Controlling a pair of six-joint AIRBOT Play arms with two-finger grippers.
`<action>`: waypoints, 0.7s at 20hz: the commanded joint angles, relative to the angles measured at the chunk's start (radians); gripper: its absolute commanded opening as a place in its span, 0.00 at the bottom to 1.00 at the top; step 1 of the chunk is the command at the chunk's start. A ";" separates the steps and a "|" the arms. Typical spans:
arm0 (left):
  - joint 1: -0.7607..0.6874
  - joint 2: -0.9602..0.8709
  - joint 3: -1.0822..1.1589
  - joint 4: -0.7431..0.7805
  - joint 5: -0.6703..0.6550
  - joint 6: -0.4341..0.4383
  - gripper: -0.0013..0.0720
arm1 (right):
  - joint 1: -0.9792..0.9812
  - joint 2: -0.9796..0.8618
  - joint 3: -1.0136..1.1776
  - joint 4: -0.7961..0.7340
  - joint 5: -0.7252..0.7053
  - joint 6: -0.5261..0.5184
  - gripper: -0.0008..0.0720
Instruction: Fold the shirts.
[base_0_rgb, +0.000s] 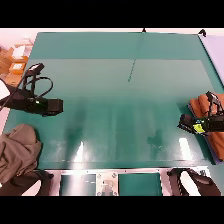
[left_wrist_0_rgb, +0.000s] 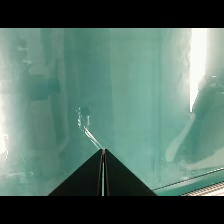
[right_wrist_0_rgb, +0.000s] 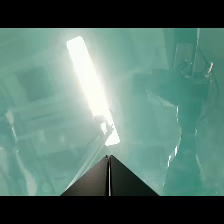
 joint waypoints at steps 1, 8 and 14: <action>-0.001 0.001 0.000 0.000 0.000 0.000 0.05 | 0.001 0.001 0.000 0.000 0.000 0.000 0.04; -0.001 0.001 0.000 0.000 0.000 0.000 0.05 | 0.001 0.001 0.000 0.000 0.000 0.000 0.04; -0.001 0.001 -0.001 -0.007 0.082 0.000 0.05 | 0.001 0.001 0.000 0.000 0.000 0.000 0.04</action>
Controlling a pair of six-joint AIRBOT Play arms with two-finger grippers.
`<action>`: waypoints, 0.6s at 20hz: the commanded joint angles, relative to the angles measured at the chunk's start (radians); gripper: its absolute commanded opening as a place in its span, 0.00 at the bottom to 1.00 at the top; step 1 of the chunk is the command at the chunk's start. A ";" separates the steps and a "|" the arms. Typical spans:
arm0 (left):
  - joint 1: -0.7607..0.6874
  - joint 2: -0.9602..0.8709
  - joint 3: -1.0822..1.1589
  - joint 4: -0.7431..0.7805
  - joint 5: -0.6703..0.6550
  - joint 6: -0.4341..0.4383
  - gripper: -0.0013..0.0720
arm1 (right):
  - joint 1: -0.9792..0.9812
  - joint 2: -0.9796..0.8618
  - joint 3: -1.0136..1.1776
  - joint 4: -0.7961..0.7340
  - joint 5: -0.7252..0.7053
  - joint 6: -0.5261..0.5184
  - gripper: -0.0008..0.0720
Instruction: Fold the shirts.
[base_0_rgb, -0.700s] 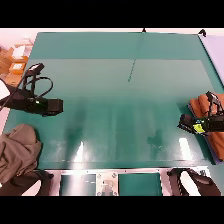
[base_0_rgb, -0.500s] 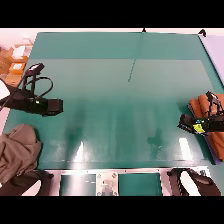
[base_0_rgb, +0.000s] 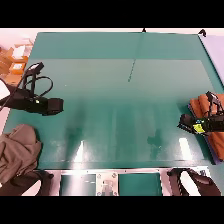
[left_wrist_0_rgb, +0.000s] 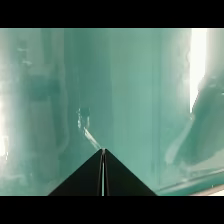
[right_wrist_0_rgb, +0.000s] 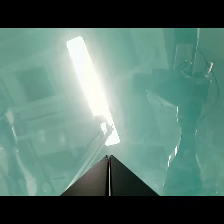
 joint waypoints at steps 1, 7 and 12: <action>0.000 0.001 0.000 -0.015 0.078 0.002 0.05 | 0.001 0.001 0.000 0.000 0.000 0.000 0.04; 0.002 0.000 0.044 0.700 -0.106 -0.103 0.57 | 0.001 0.001 0.000 0.000 -0.002 0.000 0.04; 0.190 0.000 -0.176 0.790 -0.117 -0.102 1.00 | 0.001 0.001 0.000 0.000 -0.003 0.000 0.04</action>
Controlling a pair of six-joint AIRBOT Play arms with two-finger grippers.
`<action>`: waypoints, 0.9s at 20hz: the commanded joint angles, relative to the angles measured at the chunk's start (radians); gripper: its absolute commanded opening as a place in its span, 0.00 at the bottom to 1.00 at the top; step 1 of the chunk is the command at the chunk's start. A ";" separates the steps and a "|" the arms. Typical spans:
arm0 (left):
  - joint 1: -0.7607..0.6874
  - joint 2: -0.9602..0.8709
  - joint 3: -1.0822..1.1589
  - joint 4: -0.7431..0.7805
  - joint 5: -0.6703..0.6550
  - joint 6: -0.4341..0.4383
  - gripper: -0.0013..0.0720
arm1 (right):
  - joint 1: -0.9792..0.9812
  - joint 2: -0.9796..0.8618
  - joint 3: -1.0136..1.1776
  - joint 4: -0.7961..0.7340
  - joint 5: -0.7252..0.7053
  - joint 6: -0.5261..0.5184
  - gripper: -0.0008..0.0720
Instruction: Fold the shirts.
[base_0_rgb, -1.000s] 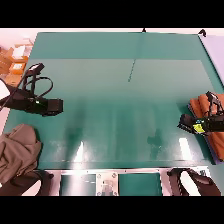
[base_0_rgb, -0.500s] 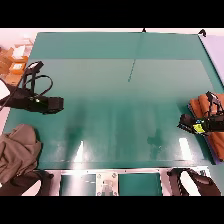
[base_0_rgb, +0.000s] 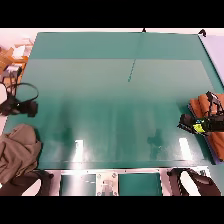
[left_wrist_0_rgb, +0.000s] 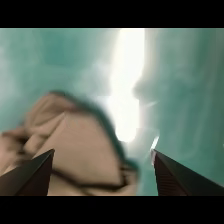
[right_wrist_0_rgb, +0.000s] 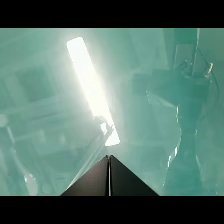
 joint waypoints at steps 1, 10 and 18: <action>0.163 0.000 -0.172 0.126 -0.006 0.002 1.00 | 0.001 0.001 0.000 0.000 0.000 0.000 0.04; 0.548 -0.091 -0.464 0.054 0.290 0.129 1.00 | 0.001 0.001 0.000 0.000 -0.008 0.000 0.04; 0.554 -0.176 -0.359 -0.002 0.291 0.247 0.05 | 0.001 0.001 0.000 0.000 -0.008 0.000 0.04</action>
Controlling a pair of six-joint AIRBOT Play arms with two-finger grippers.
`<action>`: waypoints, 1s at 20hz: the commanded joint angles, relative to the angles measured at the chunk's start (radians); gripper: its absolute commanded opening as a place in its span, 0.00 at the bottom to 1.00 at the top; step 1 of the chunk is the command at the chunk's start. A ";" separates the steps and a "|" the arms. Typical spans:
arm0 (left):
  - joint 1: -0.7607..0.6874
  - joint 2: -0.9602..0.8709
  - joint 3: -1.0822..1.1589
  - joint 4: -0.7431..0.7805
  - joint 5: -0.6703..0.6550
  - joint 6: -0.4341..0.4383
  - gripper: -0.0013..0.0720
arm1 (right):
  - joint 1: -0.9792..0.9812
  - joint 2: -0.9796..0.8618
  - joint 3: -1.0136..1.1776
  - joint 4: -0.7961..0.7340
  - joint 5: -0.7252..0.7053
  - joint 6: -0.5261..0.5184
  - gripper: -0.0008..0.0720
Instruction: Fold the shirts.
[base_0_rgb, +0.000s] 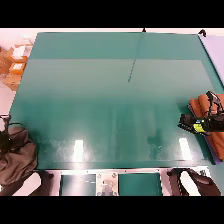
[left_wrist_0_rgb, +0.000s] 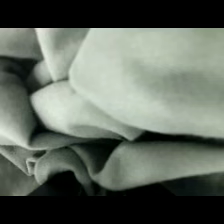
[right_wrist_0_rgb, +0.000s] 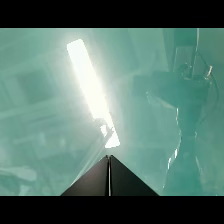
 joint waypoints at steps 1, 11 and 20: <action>0.005 -0.014 0.101 -0.094 -0.041 0.097 0.05 | 0.001 0.000 0.000 0.000 0.000 0.000 0.04; -0.514 0.001 0.623 -0.923 -0.056 0.178 0.05 | 0.001 0.000 -0.001 0.044 -0.001 0.000 0.04; -1.078 -0.307 0.623 -0.988 0.234 0.165 0.74 | 0.001 0.000 -0.001 0.054 -0.033 0.000 0.17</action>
